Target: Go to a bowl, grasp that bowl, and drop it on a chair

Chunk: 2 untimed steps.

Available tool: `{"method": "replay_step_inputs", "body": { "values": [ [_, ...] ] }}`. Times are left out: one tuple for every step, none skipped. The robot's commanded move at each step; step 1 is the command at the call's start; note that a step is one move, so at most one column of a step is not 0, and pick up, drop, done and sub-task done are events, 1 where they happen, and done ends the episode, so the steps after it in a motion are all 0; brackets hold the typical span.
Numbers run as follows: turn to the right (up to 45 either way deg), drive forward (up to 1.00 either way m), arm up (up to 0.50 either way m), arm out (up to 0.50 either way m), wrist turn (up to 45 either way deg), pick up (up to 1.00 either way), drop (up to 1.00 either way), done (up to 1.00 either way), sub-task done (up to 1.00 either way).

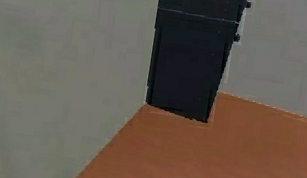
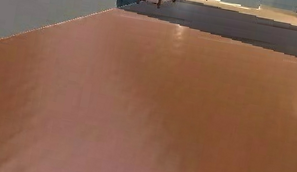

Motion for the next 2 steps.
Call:
{"method": "replay_step_inputs", "body": {
  "values": [
    [-15.0,0.00,0.00,0.00,0.0,0.00,0.00,0.00,0.00],
    [0.0,0.20,0.00,0.00,0.0,0.00,0.00,0.00,0.00]
  ]
}}
